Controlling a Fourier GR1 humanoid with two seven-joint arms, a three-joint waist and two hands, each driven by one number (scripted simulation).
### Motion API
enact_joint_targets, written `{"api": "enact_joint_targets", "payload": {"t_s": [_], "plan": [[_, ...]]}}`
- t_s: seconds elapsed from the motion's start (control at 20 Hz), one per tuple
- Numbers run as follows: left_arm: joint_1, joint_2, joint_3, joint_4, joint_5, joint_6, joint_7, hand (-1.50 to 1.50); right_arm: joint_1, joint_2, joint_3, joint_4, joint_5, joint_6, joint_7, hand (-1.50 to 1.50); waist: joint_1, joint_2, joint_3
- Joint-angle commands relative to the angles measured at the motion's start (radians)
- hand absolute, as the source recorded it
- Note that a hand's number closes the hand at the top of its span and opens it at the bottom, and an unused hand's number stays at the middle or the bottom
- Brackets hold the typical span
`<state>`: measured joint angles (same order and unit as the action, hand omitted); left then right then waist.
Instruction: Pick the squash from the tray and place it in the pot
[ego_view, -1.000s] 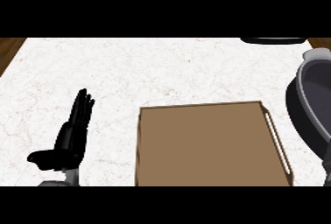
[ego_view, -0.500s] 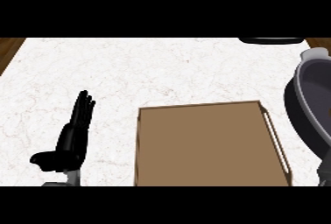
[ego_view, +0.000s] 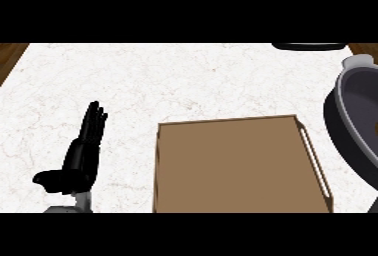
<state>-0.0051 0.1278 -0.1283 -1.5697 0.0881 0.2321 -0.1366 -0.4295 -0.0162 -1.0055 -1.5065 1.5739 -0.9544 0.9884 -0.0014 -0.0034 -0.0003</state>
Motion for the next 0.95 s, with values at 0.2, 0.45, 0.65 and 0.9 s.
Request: {"api": "enact_joint_targets", "payload": {"t_s": [0.2,0.45,0.65,0.9], "plan": [[0.010,0.014,0.020,-0.029,0.003,-0.016,0.025,0.00,0.304,0.016,0.257,-0.221,-0.005,-0.066,0.269,-1.50,0.004,0.001,0.000],[0.007,-0.013,-0.001,-0.009,-0.026,0.001,0.003,0.00,0.426,0.016,0.348,-0.303,0.070,-0.078,0.378,-1.50,0.001,0.003,0.000],[-0.009,0.000,0.022,-0.005,0.002,-0.022,0.019,0.00,0.511,0.016,0.304,-0.402,0.014,-0.110,0.364,-1.50,-0.015,0.002,0.000],[0.015,-0.011,0.015,-0.012,-0.014,-0.010,-0.005,0.00,0.622,0.016,0.334,-0.489,0.039,-0.093,0.426,-1.50,-0.017,0.000,0.000]]}}
